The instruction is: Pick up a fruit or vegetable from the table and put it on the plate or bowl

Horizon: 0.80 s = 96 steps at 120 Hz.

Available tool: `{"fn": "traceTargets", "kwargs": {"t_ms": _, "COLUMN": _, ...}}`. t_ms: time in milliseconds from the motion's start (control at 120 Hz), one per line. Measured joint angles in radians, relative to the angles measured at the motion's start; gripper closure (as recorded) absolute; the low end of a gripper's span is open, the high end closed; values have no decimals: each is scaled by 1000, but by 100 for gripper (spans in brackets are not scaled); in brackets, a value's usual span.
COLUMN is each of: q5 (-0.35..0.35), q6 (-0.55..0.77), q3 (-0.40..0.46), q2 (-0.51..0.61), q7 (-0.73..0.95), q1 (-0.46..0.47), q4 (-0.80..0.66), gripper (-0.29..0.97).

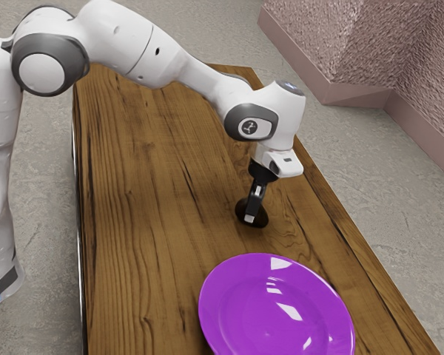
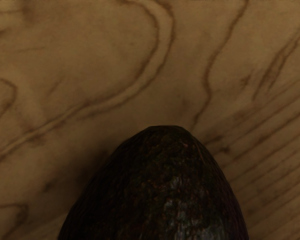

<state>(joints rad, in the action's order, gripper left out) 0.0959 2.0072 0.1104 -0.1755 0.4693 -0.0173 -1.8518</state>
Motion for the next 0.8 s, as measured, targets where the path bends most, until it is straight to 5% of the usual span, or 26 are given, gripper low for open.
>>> {"fn": "traceTargets", "kwargs": {"t_ms": 500, "q5": -12, "q6": 5, "q3": 1, "q2": 8, "q7": -10, "q1": -1, "q4": 2, "gripper": 35}}
{"fn": "traceTargets", "kwargs": {"t_ms": 800, "q5": -22, "q6": -15, "q3": 14, "q2": 48, "q7": -13, "q1": -1, "q4": 123, "gripper": 39}}
